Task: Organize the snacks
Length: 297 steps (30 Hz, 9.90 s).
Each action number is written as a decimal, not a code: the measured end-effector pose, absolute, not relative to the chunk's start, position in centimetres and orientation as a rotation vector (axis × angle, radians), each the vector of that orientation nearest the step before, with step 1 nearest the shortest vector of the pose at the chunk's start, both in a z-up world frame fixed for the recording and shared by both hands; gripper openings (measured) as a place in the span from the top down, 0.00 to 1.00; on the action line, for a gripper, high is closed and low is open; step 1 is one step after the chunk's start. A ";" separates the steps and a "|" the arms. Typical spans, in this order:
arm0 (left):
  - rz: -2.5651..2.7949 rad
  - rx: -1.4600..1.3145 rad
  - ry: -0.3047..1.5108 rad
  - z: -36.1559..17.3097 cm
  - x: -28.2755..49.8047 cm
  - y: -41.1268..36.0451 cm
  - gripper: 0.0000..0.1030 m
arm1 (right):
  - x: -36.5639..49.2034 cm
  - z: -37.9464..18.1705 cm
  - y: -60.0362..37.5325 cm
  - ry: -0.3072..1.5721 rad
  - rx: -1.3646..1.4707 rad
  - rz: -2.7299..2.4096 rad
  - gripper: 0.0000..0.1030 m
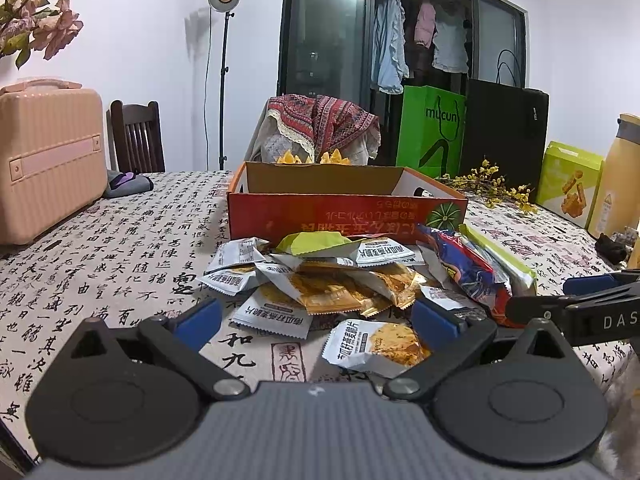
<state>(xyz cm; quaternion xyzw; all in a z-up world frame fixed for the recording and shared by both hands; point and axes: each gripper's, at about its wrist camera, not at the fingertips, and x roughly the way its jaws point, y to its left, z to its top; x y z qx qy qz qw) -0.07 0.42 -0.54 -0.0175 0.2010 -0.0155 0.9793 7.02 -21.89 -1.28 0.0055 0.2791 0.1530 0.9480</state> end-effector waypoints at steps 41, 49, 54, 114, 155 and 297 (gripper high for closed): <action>-0.036 -0.045 0.410 -0.7 -0.1 0.5 0.00 | 7.0 -1.9 -21.9 0.577 0.022 0.314 0.00; -0.035 -0.045 0.410 -0.7 -0.1 0.5 0.00 | 7.0 -1.9 -21.8 0.579 0.023 0.313 0.00; -0.034 -0.046 0.410 -0.7 -0.1 0.5 0.00 | 7.1 -1.8 -21.9 0.577 0.027 0.317 0.00; 0.154 0.004 0.615 2.2 14.2 -1.0 0.09 | 16.8 -1.0 -29.1 0.569 0.331 0.430 0.66; 0.014 -0.172 0.376 8.0 15.6 2.5 0.60 | 22.9 5.0 -24.1 0.454 0.263 0.405 0.66; -0.031 0.016 0.647 -3.4 5.3 -5.5 0.35 | 8.5 -2.8 -25.8 0.580 0.161 0.342 0.46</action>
